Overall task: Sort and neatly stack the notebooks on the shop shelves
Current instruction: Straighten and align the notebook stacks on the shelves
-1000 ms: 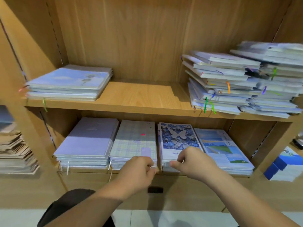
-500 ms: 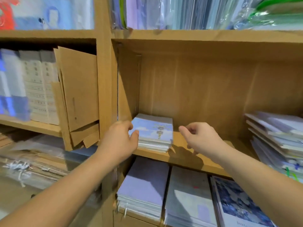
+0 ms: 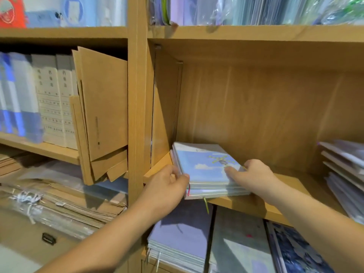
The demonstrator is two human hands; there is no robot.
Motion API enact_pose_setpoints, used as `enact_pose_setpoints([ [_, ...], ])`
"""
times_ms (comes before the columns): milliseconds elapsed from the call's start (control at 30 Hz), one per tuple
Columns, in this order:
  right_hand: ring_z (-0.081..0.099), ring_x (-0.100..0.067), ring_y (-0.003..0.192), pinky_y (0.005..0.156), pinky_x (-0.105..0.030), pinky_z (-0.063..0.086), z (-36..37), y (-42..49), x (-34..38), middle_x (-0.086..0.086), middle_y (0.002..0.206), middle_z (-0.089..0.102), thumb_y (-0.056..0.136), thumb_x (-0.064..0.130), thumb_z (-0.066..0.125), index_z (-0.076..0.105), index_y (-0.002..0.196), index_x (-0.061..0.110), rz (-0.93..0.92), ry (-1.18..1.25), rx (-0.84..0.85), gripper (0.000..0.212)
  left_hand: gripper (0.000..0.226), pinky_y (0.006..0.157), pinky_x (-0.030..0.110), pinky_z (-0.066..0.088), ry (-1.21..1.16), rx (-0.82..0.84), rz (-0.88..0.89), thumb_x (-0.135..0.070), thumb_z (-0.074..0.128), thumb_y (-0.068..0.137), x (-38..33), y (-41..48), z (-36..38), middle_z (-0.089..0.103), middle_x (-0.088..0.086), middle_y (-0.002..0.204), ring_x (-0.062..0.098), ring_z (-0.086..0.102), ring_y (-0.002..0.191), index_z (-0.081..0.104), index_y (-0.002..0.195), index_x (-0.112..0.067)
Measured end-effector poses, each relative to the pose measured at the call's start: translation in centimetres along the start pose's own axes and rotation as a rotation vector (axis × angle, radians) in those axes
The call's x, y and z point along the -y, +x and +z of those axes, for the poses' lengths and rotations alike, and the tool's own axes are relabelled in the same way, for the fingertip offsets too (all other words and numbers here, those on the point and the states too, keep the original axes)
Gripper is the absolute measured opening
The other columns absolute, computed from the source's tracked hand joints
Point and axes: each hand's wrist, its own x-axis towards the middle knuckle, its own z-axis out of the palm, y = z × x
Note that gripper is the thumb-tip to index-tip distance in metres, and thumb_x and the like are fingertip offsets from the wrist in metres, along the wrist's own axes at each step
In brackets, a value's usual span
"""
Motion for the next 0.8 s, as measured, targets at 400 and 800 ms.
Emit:
enact_pose_setpoints([
  [400,0.055,-0.027,0.050,0.050,-0.030,0.053,-2.7,0.6,-1.0,-0.005,0.056,0.057,0.096,0.059,0.053,0.058,0.071,0.017,-0.009,0.010,0.485,0.050,0.036,0.070,0.035,0.031,0.296,0.305,0.018,-0.042,0.036,0.104,-1.1,4.1,-1.3,0.045,0.004,0.077,0.019,0.042,0.074,0.045,0.078,-0.018],
  [800,0.054,-0.023,0.050,0.053,-0.027,0.045,-1.9,4.3,-0.7,-0.006,0.065,0.058,0.108,0.044,0.035,0.049,0.080,0.015,0.057,0.067,0.506,0.043,0.042,0.062,0.019,0.047,0.229,0.401,-0.209,-0.045,0.038,0.104,-3.0,6.2,-1.5,0.073,-0.014,0.070,0.000,0.067,0.063,0.070,0.092,-0.020],
])
